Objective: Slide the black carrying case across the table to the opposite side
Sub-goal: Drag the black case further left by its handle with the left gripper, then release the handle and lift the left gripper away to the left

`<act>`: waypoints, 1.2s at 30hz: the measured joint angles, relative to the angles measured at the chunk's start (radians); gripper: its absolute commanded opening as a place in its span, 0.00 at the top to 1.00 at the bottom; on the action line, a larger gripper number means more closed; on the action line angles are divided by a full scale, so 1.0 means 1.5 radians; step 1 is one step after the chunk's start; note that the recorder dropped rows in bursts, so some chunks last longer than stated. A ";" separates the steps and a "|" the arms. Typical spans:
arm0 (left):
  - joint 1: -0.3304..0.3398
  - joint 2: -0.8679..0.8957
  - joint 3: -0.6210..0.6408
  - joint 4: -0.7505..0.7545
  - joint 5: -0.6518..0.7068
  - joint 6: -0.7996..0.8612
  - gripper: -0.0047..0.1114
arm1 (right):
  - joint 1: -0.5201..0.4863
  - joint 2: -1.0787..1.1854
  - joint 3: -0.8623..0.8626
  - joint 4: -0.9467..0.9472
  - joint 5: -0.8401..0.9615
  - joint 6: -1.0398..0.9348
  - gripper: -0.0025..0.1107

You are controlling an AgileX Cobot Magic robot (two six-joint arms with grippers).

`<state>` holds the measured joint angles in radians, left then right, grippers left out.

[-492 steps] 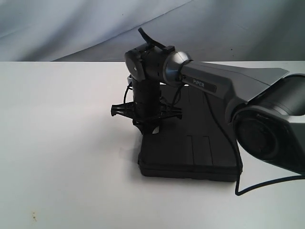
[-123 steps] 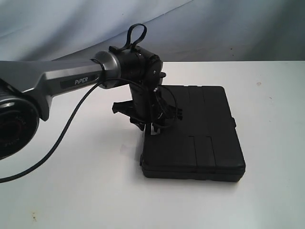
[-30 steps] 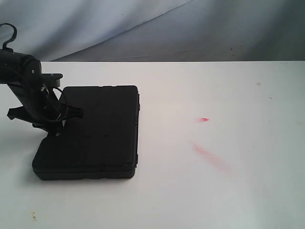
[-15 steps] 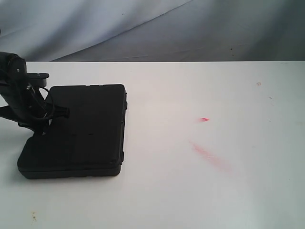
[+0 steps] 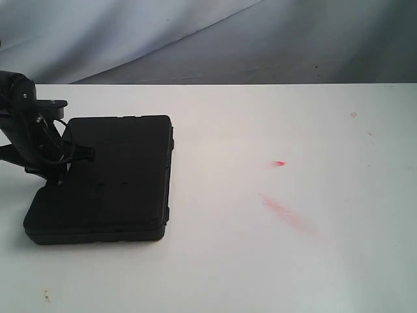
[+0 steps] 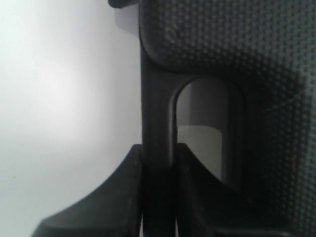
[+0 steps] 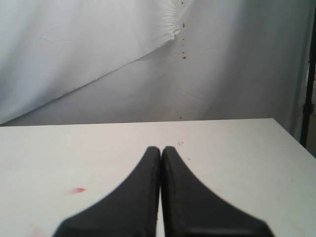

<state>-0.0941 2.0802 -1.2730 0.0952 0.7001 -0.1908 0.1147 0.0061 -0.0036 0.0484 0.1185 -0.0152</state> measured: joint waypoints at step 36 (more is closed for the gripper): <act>0.008 -0.084 0.016 0.002 0.036 0.010 0.55 | 0.000 0.000 0.000 0.000 0.000 0.000 0.98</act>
<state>-0.0815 1.9540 -1.2490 0.0988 0.7535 -0.1753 0.1147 0.0061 -0.0036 0.0484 0.1185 -0.0152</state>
